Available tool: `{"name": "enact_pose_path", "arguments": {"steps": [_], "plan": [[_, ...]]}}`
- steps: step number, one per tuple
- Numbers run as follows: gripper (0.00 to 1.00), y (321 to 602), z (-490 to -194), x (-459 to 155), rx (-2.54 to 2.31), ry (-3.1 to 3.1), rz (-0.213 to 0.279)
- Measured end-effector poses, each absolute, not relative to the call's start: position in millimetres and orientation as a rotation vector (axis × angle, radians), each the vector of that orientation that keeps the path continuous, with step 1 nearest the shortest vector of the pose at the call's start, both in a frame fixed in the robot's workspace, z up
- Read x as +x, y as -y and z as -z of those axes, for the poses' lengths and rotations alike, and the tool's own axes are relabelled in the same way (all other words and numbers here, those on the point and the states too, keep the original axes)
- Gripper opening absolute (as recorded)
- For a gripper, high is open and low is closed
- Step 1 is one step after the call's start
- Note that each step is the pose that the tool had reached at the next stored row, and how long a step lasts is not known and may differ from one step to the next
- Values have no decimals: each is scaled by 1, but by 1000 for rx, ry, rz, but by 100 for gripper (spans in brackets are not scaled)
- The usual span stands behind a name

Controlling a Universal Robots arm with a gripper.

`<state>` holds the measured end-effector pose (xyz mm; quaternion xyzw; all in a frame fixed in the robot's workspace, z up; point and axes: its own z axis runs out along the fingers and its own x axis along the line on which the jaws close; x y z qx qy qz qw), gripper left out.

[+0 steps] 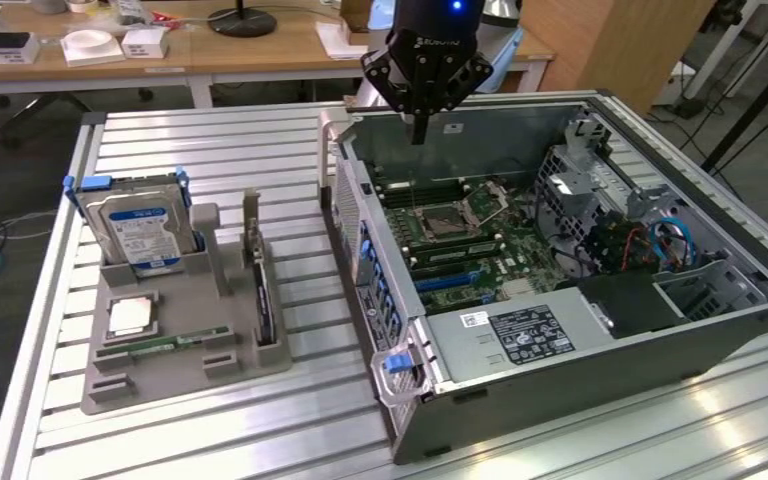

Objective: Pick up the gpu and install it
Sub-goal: 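Reach for the gpu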

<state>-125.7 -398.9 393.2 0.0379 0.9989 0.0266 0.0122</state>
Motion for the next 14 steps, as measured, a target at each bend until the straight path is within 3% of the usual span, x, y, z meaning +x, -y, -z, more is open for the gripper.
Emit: {"name": "enact_pose_path", "arguments": {"steps": [14], "plan": [[11, 399, -393, -135, 118, -3114, -83]]}}
